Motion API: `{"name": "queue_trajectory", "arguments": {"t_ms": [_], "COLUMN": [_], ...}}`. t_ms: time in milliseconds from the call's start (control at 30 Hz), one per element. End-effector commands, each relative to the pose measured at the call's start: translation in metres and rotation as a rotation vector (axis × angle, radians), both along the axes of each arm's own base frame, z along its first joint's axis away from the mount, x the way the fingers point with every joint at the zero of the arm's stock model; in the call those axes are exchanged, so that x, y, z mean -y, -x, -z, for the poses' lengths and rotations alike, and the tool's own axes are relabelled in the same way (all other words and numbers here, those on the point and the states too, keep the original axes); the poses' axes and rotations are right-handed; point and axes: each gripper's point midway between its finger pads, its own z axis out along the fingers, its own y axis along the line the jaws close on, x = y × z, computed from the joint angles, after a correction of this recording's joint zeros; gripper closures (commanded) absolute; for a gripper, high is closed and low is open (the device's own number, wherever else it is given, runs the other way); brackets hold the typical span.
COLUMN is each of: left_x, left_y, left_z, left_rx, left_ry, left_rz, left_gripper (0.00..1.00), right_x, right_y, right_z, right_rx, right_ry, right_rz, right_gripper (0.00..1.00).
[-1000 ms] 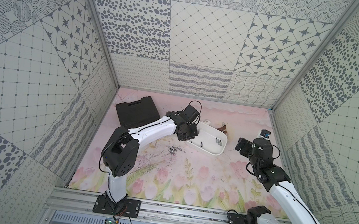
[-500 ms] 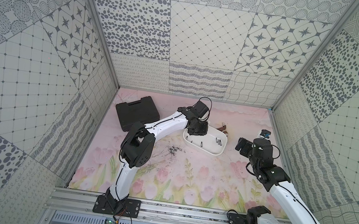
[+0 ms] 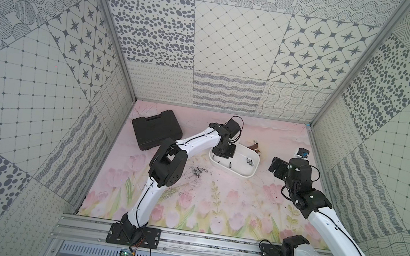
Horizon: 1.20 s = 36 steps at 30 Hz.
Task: Put the bit on the desktop into the storage box
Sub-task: Place the screwdriver bit in the storage box.
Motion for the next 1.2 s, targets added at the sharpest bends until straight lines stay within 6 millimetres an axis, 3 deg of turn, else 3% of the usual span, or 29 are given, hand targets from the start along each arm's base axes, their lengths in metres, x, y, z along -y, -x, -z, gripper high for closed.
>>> {"name": "queue_trajectory", "arguments": {"t_ms": [0, 433, 1000, 1167], "left_x": [-0.026, -0.035, -0.034, -0.033], "left_y": [0.006, 0.005, 0.003, 0.002], "left_z": [0.016, 0.03, 0.025, 0.019], "left_rx": [0.0, 0.002, 0.016, 0.029], "left_ry": [-0.178, -0.248, -0.246, -0.244], "left_rz": [0.039, 0.047, 0.042, 0.039], "left_gripper": [1.0, 1.0, 1.0, 0.92], "right_x": [0.002, 0.001, 0.0, 0.0], "right_y": [-0.002, -0.002, -0.004, -0.004], "right_z": [-0.002, -0.003, -0.007, -0.008], "right_rx": [0.02, 0.019, 0.026, 0.028], "right_ry": [-0.009, -0.015, -0.012, -0.012], "right_rz": [0.013, 0.011, 0.009, 0.006], "right_gripper": [0.03, 0.03, 0.03, 0.03]}}
